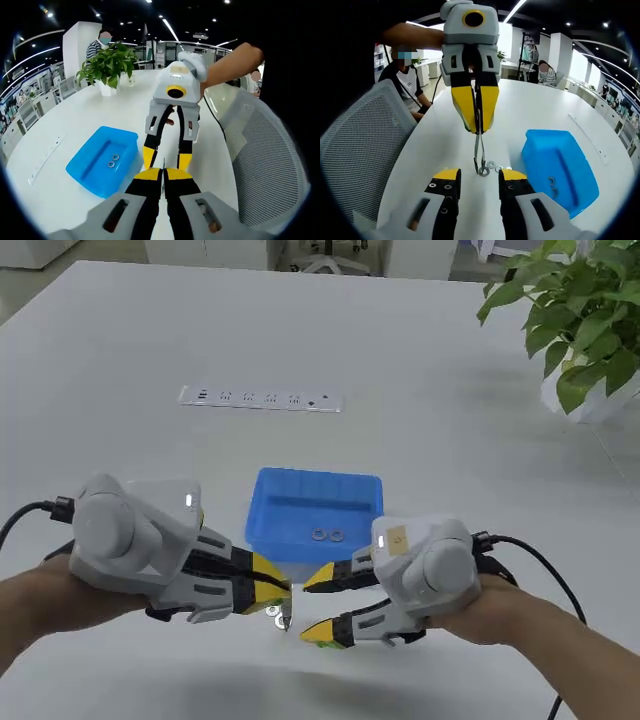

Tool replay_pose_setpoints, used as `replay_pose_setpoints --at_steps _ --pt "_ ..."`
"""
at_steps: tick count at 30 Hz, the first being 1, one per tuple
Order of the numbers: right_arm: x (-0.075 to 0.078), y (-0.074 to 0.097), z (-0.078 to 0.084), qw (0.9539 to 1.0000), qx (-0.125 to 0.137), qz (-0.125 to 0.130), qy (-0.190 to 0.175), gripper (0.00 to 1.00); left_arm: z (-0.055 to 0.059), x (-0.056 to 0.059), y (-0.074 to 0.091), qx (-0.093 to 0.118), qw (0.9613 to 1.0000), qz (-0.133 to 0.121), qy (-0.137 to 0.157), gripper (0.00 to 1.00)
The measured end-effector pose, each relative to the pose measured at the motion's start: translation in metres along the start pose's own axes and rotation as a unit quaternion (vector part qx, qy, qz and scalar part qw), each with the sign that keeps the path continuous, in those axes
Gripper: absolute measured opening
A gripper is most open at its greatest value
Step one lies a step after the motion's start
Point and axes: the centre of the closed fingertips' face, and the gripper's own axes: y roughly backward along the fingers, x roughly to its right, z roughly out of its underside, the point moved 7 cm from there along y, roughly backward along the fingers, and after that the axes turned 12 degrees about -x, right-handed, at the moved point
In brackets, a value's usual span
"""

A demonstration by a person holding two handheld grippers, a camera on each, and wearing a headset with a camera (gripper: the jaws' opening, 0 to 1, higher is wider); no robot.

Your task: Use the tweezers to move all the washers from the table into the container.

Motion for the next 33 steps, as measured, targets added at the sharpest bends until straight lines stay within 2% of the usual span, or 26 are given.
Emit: replay_pose_setpoints --at_steps 8,15,23,33 --pt "0.002 -0.007 -0.007 0.9999 0.004 -0.008 0.009 0.23 0.0 -0.001 0.0 -0.002 1.0 0.002 -0.001 0.06" --pt "0.001 -0.013 -0.011 0.9995 -0.003 -0.019 0.024 0.17 -0.002 0.001 0.0 -0.005 1.0 0.005 -0.003 0.06" --pt "0.001 -0.019 -0.013 0.9985 -0.02 -0.021 0.046 0.12 0.0 -0.001 0.001 -0.007 0.9999 0.007 -0.004 0.06" --pt "0.0 -0.02 -0.014 0.9966 -0.039 -0.018 0.071 0.1 0.003 -0.002 0.002 -0.01 0.9999 0.009 -0.007 0.06"
